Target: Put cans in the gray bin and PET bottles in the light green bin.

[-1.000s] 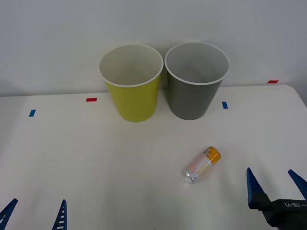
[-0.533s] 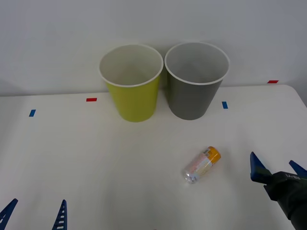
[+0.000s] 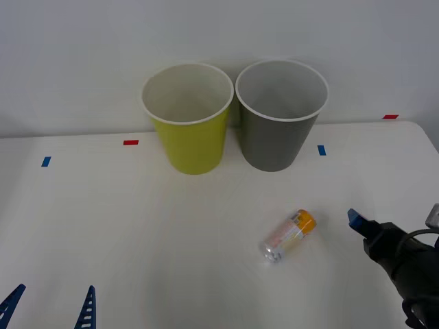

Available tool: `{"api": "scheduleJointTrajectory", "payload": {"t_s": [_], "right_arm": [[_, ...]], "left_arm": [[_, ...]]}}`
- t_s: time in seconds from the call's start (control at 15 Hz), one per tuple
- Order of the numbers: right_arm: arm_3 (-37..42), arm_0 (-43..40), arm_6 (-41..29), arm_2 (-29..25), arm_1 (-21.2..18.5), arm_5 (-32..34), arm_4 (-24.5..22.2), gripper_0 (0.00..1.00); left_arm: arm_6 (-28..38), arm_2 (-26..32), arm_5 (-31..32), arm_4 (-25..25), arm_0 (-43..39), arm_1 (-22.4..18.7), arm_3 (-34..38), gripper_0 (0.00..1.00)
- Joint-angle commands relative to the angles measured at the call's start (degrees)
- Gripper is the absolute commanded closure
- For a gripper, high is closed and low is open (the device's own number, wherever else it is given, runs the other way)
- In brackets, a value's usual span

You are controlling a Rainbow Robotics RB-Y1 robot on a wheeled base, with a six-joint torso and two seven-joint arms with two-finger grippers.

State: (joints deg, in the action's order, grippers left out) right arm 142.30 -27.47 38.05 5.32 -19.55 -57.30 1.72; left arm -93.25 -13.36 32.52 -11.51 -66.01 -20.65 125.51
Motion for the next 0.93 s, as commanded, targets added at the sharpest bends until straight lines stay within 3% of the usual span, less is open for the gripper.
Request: {"api": "scheduleJointTrajectory", "payload": {"t_s": [0.07,0.27,0.4,0.73,0.93], "right_arm": [[0.0,4.18,-9.75,3.03,-2.24,-6.59,1.27,0.0],[0.0,6.99,-16.78,6.72,-6.38,-8.35,2.85,0.0],[0.0,7.96,-17.49,7.42,-8.4,-8.88,4.44,0.0],[0.17,14.55,-23.55,9.09,-9.8,-19.51,7.07,0.0],[-1.15,20.0,-27.59,10.06,-11.39,-23.91,12.79,0.0]], "left_arm": [[0.0,0.0,0.0,0.0,0.0,0.0,0.0,0.0],[0.0,0.0,0.0,0.0,0.0,0.0,0.0,0.0],[0.0,0.0,0.0,0.0,0.0,0.0,0.0,0.0],[0.0,0.0,0.0,0.0,0.0,0.0,0.0,0.0],[0.0,0.0,0.0,0.0,0.0,0.0,0.0,0.0]]}}
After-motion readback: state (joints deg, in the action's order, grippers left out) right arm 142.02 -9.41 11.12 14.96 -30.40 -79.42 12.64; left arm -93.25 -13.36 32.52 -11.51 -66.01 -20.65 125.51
